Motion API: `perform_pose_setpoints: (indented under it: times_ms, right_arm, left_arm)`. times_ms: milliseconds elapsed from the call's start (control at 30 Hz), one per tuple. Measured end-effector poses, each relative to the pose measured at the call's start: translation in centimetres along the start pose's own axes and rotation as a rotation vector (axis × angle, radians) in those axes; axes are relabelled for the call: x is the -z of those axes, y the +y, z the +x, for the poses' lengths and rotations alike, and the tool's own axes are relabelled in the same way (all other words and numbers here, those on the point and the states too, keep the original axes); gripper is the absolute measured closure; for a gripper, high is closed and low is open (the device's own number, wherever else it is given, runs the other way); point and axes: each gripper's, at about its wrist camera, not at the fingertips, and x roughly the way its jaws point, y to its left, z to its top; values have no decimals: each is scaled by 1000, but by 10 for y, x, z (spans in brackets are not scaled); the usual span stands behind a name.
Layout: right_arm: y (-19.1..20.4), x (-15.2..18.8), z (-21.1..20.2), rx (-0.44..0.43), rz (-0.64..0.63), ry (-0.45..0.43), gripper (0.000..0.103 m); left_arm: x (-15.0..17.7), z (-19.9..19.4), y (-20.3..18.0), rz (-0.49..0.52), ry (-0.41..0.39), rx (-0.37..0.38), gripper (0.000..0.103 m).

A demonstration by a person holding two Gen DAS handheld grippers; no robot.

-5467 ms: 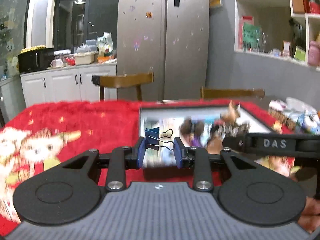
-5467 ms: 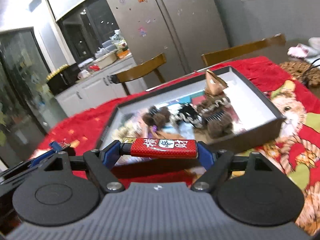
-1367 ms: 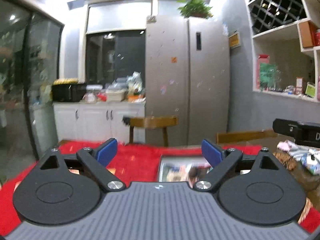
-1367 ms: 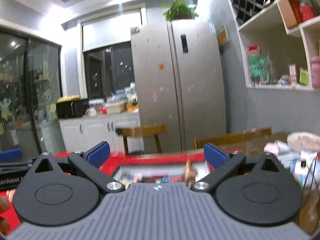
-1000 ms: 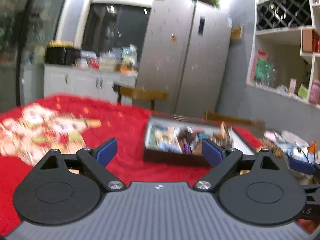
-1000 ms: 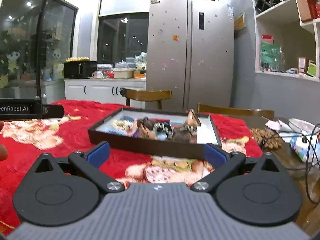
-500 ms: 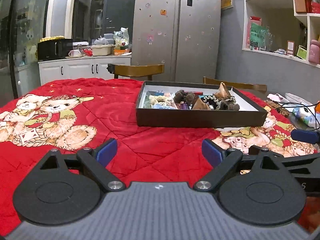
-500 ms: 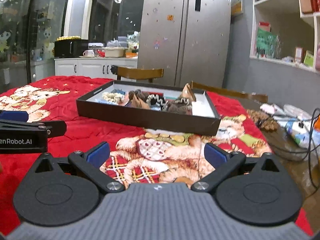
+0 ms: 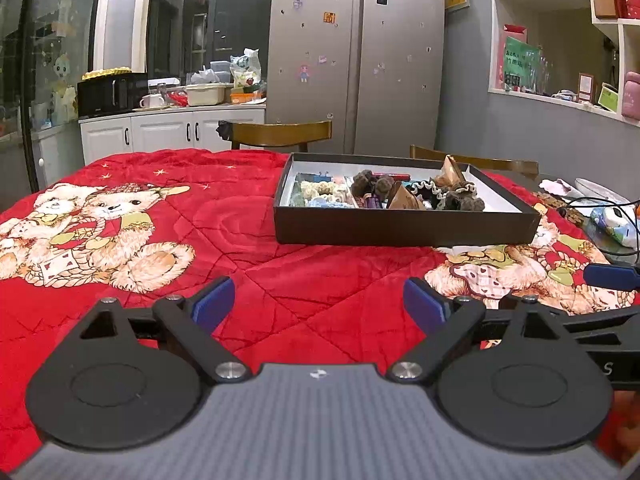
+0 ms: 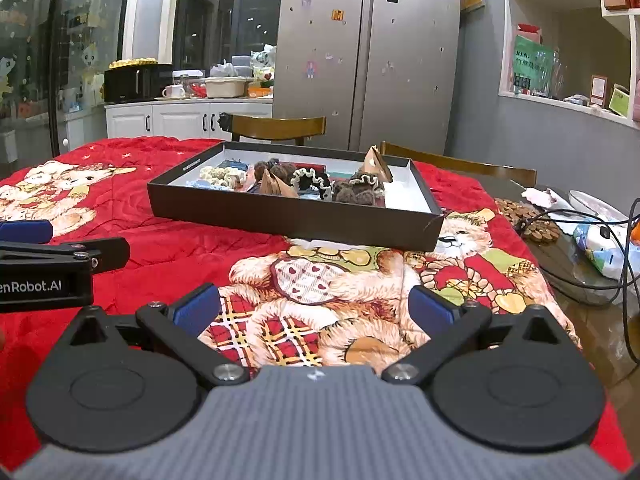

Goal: Organize objects

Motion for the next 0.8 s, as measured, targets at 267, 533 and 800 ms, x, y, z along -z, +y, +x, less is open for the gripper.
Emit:
perform_pose_setpoints:
  times_ms: [267,533,800]
  right_arm:
    - [0,0,1,-1,2,14,0]
    - [0,0,1,-2,3,17,0]
    - [-1,0,4,-6,6,28,0]
  left_arm:
    - [1,4,1,-2,10,3,9]
    - [1,4,0,-1,10,2,9]
    - [1,3,1,2,13,0,9]
